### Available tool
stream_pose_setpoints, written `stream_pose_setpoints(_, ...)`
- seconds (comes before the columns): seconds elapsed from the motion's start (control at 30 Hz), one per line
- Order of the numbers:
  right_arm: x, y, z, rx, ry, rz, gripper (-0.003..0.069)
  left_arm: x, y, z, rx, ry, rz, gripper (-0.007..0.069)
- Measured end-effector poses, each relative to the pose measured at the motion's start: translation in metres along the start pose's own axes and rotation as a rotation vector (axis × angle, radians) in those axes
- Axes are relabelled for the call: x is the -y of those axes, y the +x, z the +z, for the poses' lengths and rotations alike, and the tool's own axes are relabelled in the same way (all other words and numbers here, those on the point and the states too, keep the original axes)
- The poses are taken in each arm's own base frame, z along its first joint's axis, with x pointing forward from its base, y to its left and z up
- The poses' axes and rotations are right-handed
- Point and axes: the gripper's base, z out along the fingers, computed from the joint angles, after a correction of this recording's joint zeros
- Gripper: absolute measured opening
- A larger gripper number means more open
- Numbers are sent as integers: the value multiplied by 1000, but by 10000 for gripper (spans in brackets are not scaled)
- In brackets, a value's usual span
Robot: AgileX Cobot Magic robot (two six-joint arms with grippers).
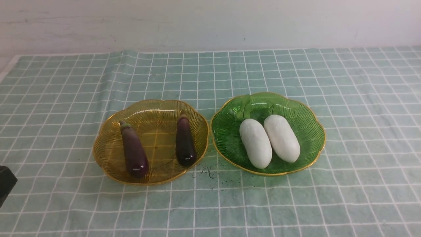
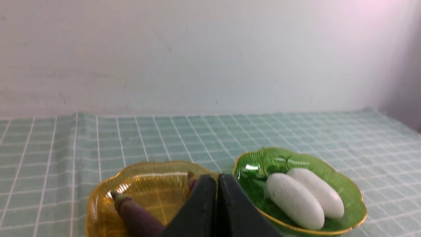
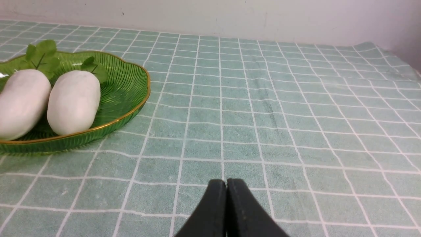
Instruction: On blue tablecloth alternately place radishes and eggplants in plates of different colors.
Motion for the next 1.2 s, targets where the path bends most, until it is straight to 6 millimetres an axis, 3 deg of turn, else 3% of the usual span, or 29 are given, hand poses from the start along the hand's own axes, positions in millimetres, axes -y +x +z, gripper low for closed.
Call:
stream_pose_setpoints(0.3,0,0,0,0,0,0,-15,-3,20,0,1,-2,-2,-8)
stream_pose_setpoints(0.83,0,0,0,0,0,0,-15,-5,28,1,-45,-14,26,-8)
stream_pose_setpoints(1.2,0,0,0,-1,5,1,-15,-28,95,1,-164,-253,74,-8)
